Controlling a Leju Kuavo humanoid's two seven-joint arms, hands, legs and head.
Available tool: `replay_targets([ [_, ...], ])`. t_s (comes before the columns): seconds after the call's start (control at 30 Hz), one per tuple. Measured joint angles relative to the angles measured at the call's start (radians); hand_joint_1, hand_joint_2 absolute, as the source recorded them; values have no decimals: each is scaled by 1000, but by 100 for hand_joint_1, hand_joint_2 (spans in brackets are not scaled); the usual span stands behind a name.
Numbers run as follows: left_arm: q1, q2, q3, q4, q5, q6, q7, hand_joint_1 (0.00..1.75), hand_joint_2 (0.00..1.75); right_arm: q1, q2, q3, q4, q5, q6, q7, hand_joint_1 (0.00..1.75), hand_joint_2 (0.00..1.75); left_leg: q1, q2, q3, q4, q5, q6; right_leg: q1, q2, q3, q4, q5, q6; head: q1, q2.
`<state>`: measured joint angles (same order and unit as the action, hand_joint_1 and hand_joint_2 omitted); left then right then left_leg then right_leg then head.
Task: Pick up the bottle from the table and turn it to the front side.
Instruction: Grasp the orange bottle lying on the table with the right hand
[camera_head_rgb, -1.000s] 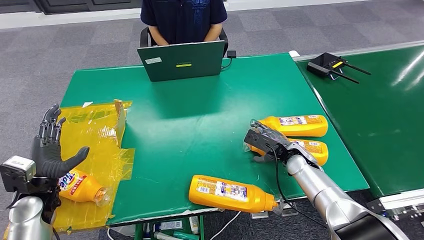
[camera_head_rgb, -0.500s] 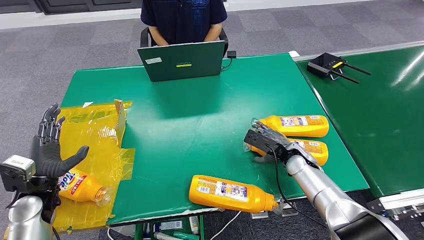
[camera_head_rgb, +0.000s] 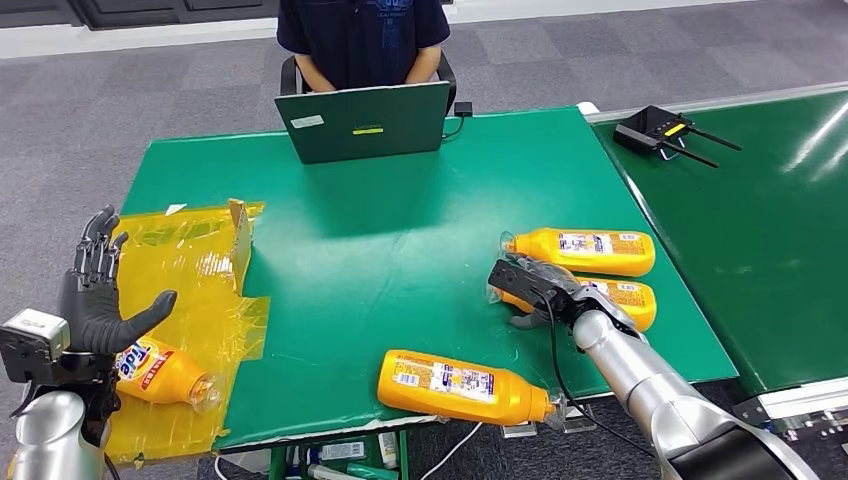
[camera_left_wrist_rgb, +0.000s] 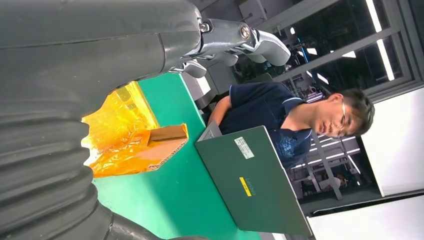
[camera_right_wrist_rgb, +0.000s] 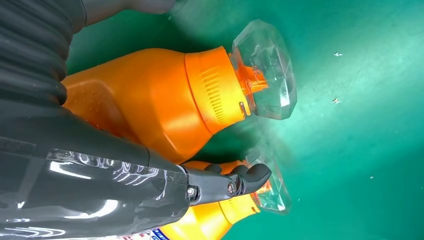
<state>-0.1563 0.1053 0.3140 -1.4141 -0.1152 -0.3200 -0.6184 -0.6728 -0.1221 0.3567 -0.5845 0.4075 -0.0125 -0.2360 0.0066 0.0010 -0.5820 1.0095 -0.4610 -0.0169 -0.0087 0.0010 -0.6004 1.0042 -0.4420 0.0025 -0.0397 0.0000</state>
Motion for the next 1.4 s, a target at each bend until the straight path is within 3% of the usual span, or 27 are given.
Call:
replay_targets([
  [0.33,39,5,0,-19,15,4,-1,0,175,-28,0,31,32,34,43,52,0,175,0,0,1,0,0,0,0,0,1,0,0,0,0,0],
  [0.37,42,5,0,-22,15,5,-2,0,175,-32,0,34,34,38,49,56,7,175,0,0,1,0,0,0,0,0,1,0,0,0,0,0],
  [0.5,45,4,0,-23,13,9,-10,0,175,-52,-5,52,49,53,88,69,175,175,0,0,1,0,0,0,0,0,1,0,0,0,0,0],
  [0.73,39,2,0,-15,12,11,-15,0,175,-98,-25,83,87,72,159,87,175,175,0,0,1,0,0,0,-1,0,1,0,0,0,0,0],
  [1.4,35,-8,0,-13,11,11,-19,0,175,-112,-42,100,109,66,137,90,175,175,0,1,1,0,0,0,0,0,1,0,0,0,0,0],
])
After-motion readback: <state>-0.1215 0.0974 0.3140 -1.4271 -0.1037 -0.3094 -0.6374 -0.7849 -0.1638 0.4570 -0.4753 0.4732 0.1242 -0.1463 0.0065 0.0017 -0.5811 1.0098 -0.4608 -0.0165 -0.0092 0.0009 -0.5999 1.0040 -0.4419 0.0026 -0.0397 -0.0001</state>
